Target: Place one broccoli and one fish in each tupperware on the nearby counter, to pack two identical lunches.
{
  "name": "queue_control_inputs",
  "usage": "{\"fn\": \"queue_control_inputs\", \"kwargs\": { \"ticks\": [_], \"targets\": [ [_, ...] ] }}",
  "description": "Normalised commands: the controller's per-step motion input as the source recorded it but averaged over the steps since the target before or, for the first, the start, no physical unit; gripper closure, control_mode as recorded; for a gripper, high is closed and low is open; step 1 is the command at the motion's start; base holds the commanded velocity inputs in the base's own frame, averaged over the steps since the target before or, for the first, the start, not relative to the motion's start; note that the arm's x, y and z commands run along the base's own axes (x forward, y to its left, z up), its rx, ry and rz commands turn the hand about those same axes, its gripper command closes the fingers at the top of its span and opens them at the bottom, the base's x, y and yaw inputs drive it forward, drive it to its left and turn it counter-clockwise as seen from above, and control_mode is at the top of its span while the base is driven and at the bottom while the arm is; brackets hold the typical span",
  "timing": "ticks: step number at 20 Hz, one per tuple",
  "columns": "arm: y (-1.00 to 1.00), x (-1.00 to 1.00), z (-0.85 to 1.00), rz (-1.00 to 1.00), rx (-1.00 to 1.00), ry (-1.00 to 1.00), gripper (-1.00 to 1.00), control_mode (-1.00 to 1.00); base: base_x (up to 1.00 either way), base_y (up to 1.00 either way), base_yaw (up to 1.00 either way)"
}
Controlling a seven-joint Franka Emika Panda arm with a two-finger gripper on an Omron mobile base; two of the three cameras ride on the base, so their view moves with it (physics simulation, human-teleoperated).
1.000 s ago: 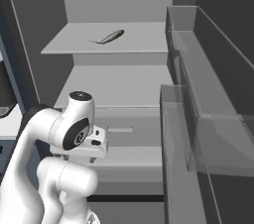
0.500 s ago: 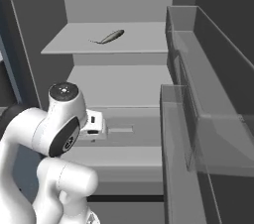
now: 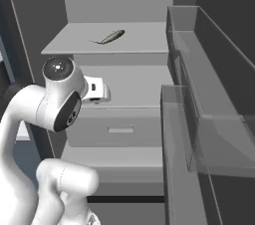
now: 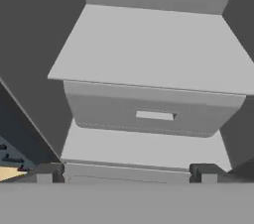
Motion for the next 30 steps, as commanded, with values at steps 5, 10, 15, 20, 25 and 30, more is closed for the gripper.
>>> {"fn": "queue_control_inputs", "kwargs": {
  "ticks": [5,10,15,20,25,30],
  "targets": [
    [0.0,0.52,1.0,0.0,0.01,-0.17,-1.0,-1.0,0.0,0.0,0.0],
    [0.04,0.95,0.87,0.0,0.04,-0.13,-1.0,-1.0,0.0,0.0,0.0],
    [0.2,1.0,0.53,-0.05,0.06,-0.05,-1.0,-1.0,0.0,0.0,0.0],
    [0.07,1.0,-0.14,-0.17,0.01,0.0,-1.0,-1.0,0.0,0.0,0.0],
    [0.11,0.68,-0.19,-0.18,0.04,0.0,-1.0,-1.0,0.0,0.0,0.0],
    [0.23,0.22,-0.05,-0.04,0.09,0.01,-1.0,-1.0,0.0,0.0,0.0]
  ]
}}
